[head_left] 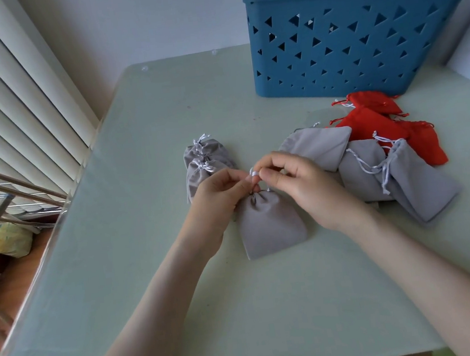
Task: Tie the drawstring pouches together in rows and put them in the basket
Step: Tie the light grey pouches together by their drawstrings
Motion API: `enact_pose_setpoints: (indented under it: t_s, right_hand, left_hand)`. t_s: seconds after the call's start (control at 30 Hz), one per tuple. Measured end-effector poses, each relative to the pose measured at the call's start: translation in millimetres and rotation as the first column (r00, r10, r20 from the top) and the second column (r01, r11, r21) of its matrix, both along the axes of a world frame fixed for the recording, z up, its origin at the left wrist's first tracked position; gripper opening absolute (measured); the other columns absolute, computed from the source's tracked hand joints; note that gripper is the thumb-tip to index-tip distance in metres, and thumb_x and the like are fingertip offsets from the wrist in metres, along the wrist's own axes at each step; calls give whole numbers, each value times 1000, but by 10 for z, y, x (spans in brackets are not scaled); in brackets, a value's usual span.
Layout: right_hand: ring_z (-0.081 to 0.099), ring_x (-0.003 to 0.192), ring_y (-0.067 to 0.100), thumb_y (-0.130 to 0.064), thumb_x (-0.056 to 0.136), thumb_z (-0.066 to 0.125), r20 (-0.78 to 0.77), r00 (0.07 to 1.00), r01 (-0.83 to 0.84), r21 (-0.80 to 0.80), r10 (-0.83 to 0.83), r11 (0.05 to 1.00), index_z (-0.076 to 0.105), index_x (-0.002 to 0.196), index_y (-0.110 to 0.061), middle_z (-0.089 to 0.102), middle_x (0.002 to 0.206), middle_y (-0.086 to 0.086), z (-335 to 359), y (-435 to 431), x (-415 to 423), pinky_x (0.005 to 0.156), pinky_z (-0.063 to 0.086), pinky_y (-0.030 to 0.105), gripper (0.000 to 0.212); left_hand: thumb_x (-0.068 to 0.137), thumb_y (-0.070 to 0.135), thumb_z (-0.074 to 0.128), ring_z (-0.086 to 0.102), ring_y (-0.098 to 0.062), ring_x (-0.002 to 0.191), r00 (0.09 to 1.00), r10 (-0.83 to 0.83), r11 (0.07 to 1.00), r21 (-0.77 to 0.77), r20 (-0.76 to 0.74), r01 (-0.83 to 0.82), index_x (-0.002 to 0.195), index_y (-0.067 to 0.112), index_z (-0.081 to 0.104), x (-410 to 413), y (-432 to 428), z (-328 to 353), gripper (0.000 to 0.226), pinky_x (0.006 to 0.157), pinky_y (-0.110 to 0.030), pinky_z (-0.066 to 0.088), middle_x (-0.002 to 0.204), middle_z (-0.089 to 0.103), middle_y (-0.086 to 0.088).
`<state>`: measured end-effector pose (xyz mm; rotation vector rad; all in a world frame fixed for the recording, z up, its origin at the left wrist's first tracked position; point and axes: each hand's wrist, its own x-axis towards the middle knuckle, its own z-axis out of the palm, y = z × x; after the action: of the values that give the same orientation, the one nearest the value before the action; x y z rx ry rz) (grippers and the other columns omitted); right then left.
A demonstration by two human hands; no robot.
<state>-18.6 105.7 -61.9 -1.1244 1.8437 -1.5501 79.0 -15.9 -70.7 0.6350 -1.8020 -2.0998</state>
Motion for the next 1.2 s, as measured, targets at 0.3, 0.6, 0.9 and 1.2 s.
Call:
enact_pose_setpoints:
  t_s: [0.3, 0.6, 0.9, 1.2]
  right_hand:
    - [59, 82, 11, -9, 87, 60, -307, 939, 152, -27, -153, 988, 57, 95, -31, 61, 75, -12, -74, -36, 13, 81, 44, 26, 23]
    - [63, 85, 19, -24, 78, 57, -380, 898, 226, -32, -221, 974, 60, 90, -30, 67, 82, -7, -81, -88, 39, 87, 45, 53, 14]
    - [61, 76, 11, -16, 79, 64, -434, 866, 224, -106, -248, 969, 60, 80, -11, 58, 70, -21, -86, -99, 17, 80, 47, 53, 7]
    - [56, 73, 10, -15, 79, 66, -521, 806, 241, -142, -280, 960, 53, 82, -21, 53, 71, -21, -86, -80, 11, 81, 46, 41, 15]
  left_hand:
    - [91, 9, 60, 64, -13, 81, 999, 0, 996, -93, -36, -3, 82, 12, 70, 9, 40, 4, 14, 80, -27, 49, 80, 71, -3]
    - [76, 30, 73, 59, -11, 73, 1000, 17, 980, -199, -7, -18, 83, 13, 62, 26, 111, -3, 21, 71, -24, 44, 77, 67, 1]
    - [94, 16, 57, 47, -11, 67, 996, 90, 986, -139, -14, -91, 68, 13, 52, -1, 120, 20, 27, 63, -23, 36, 68, 56, -1]
    - [93, 9, 56, 55, -14, 68, 999, -10, 1000, 11, 42, 10, 70, 9, 63, -12, 39, 56, 24, 69, -25, 43, 70, 64, -2]
